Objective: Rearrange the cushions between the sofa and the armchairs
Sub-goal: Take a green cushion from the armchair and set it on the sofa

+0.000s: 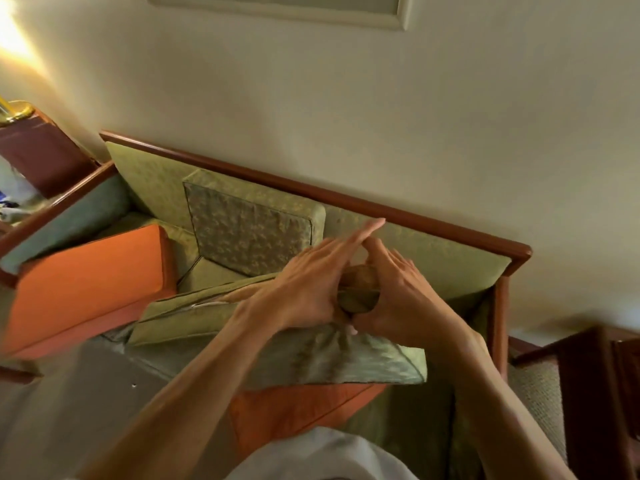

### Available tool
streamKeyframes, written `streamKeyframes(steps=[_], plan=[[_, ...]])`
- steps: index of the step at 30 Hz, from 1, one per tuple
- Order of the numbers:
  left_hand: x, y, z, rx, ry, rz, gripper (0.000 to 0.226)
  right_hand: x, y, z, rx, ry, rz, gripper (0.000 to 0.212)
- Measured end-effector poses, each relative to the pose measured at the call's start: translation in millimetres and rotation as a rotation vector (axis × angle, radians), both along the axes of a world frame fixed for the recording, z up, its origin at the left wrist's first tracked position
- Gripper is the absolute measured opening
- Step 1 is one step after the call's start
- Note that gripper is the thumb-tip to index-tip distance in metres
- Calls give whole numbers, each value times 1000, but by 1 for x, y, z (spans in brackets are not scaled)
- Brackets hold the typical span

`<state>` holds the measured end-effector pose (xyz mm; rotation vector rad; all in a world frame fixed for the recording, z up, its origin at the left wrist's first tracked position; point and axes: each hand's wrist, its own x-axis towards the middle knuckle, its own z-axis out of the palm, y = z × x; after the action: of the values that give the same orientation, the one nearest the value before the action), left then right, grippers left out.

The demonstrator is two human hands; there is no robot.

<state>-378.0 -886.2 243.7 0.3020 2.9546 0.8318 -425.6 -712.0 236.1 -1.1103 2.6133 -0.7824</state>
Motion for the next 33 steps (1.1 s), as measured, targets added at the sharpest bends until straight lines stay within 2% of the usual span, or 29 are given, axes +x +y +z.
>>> streamKeyframes(steps=[4, 7, 11, 14, 18, 23, 26, 29, 33], plan=[[20, -58, 22, 282, 55, 78, 150, 10, -45, 56, -11, 117, 85, 119], [35, -101, 7, 336, -32, 164, 147, 17, -96, 49, 46, 168, 144, 124], [52, -149, -4, 97, -154, 235, 129, 24, -149, -2, 90, 33, 133, 131], [64, -195, -3, 114, -189, 273, 127, 15, -163, -27, 154, 38, 99, 133], [75, -246, -11, -39, -240, 448, 129, -11, -140, -45, 307, 49, 59, 130], [79, -272, -25, -75, -339, 538, 132, -31, -105, -55, 411, 81, -68, 132], [68, -263, -24, -168, -446, 563, 138, -30, -100, -57, 424, 96, -78, 131], [54, -223, -12, -453, -431, 568, 136, -25, -93, -57, 425, 97, -83, 130], [25, -122, -22, -572, -347, 322, 132, -18, -85, -60, 379, 107, -57, 133]])
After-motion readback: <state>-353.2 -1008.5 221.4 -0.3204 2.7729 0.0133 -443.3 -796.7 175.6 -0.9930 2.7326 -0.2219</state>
